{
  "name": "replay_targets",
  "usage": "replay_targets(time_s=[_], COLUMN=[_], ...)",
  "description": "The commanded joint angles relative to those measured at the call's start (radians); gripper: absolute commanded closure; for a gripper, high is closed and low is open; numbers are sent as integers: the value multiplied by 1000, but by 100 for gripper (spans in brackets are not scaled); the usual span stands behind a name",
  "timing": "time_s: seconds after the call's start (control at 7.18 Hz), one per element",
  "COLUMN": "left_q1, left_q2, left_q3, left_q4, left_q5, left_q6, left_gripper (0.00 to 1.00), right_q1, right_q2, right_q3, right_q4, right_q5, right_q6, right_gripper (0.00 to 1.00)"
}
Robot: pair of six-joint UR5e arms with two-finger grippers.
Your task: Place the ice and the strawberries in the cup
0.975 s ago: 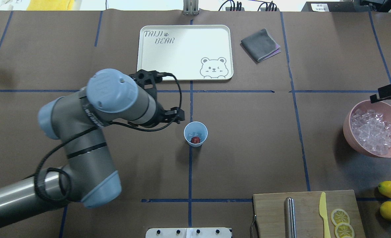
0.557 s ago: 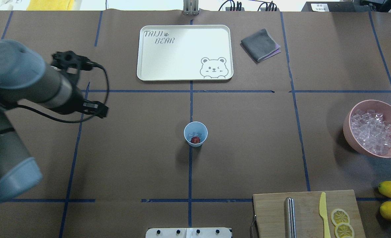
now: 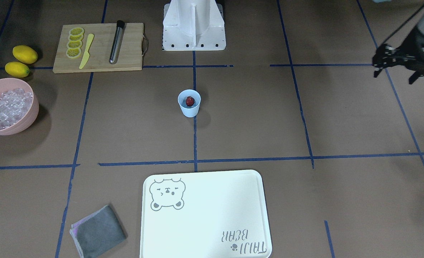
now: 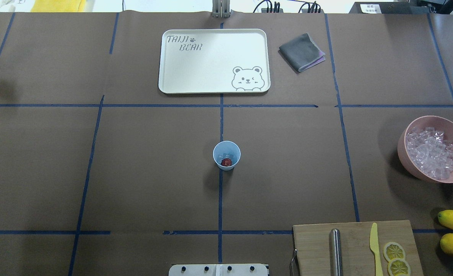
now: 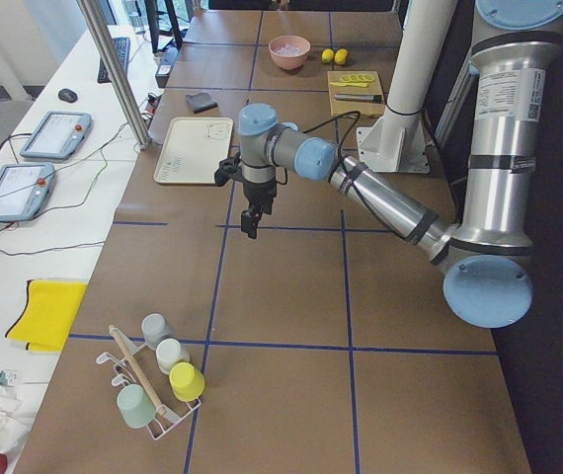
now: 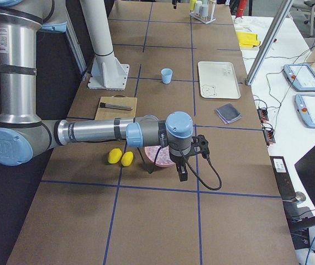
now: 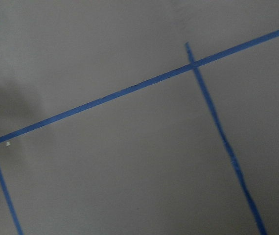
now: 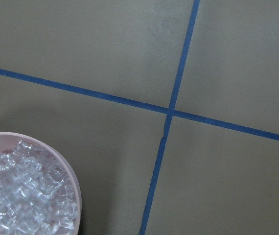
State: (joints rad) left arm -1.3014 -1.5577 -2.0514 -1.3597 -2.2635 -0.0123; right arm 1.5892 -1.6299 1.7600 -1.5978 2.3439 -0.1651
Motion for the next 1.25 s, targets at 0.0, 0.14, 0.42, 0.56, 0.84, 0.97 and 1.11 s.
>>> replay_targets(time_s=[0.0, 0.14, 0.42, 0.56, 0.84, 0.97, 1.11], left_q1=[-222, -223, -225, -226, -223, -222, -222], left_q2=[51, 41, 137, 143, 183, 173, 150], left_q3=[196, 176, 90, 56, 57, 62, 138], left_q4=[34, 98, 93, 93, 90, 76, 38], left_q5=[-168, -147, -34, -28, -36, -33, -37], left_q6=[335, 208, 161, 161, 161, 161, 164], left_gripper=[0, 0, 0, 0, 0, 0, 0], right_q1=[20, 20, 20, 20, 18, 6, 5], right_q2=[5, -1, -31, -60, -93, -75, -68], right_q3=[-2, -1, 4, 24, 50, 46, 39], right_q4=[-44, -45, -44, -42, -45, -45, -44], right_q5=[-6, -6, -5, -6, -9, -23, -26], right_q6=[-36, -34, -33, -34, -34, -33, -33], right_gripper=[0, 0, 0, 0, 0, 0, 0])
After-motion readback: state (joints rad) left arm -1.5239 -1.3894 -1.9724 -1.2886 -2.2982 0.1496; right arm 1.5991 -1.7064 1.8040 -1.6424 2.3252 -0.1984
